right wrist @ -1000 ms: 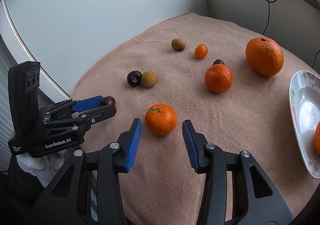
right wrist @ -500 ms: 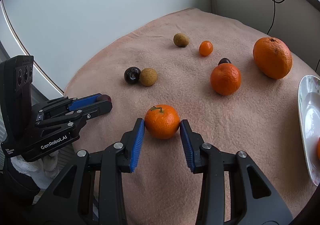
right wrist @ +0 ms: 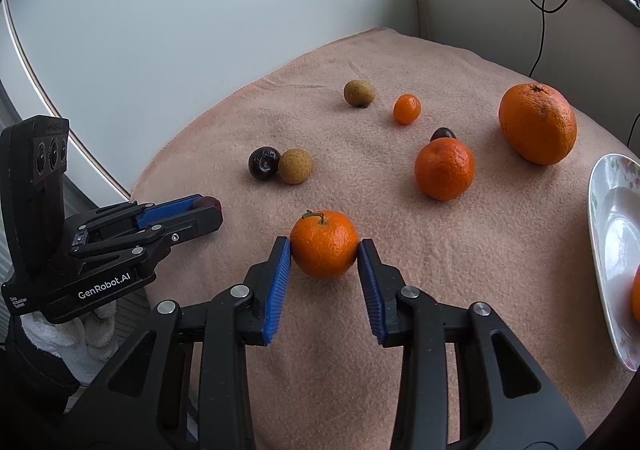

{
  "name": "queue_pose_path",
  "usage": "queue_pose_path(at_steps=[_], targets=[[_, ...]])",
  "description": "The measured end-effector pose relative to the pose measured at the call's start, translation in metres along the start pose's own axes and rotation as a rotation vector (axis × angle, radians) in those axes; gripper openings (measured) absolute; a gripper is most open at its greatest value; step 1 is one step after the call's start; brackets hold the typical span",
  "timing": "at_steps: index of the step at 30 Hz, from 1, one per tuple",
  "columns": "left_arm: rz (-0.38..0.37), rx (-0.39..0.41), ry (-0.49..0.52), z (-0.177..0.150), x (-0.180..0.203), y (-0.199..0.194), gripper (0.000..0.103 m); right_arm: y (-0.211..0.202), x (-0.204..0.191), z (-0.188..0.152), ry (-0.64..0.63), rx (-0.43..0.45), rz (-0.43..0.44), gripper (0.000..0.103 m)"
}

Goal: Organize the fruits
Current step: 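Carry the tangerine into the plate with the right tool while the left tool sets the plum down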

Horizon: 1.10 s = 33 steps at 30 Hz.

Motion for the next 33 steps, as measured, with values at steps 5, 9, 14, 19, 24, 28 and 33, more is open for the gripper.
queue_pose_path(at_steps=[5, 9, 14, 19, 24, 28, 33], targets=[[-0.026, 0.012, 0.014, 0.008, 0.01, -0.002, 0.023, -0.015, 0.013, 0.001, 0.028, 0.037, -0.021, 0.036], [-0.061, 0.017, 0.04, 0.015, 0.026, 0.003, 0.023, -0.028, 0.03, 0.0, 0.066, 0.06, -0.049, 0.036], [-0.115, 0.02, 0.076, 0.025, 0.048, 0.012, 0.023, -0.044, 0.059, -0.006, 0.131, 0.086, -0.101, 0.036], [-0.169, 0.011, 0.121, 0.034, 0.073, 0.027, 0.023, -0.061, 0.088, -0.014, 0.194, 0.112, -0.163, 0.036], [-0.223, 0.0, 0.169, 0.041, 0.101, 0.04, 0.023, -0.076, 0.114, -0.023, 0.248, 0.128, -0.22, 0.036], [-0.263, -0.007, 0.199, 0.046, 0.12, 0.051, 0.023, -0.082, 0.127, -0.03, 0.273, 0.131, -0.246, 0.036], [-0.303, -0.024, 0.229, 0.048, 0.141, 0.064, 0.023, -0.083, 0.138, -0.037, 0.298, 0.128, -0.262, 0.036]])
Point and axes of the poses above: each gripper's, at about its wrist camera, not at the fingertips, and y roughly the way its jaws point, x to its right, z to its top, the point moved 2 cm from there along y, roughly the way its jaws point, and after that the axes turned 12 degrees about -z, right-handed, at the moved point
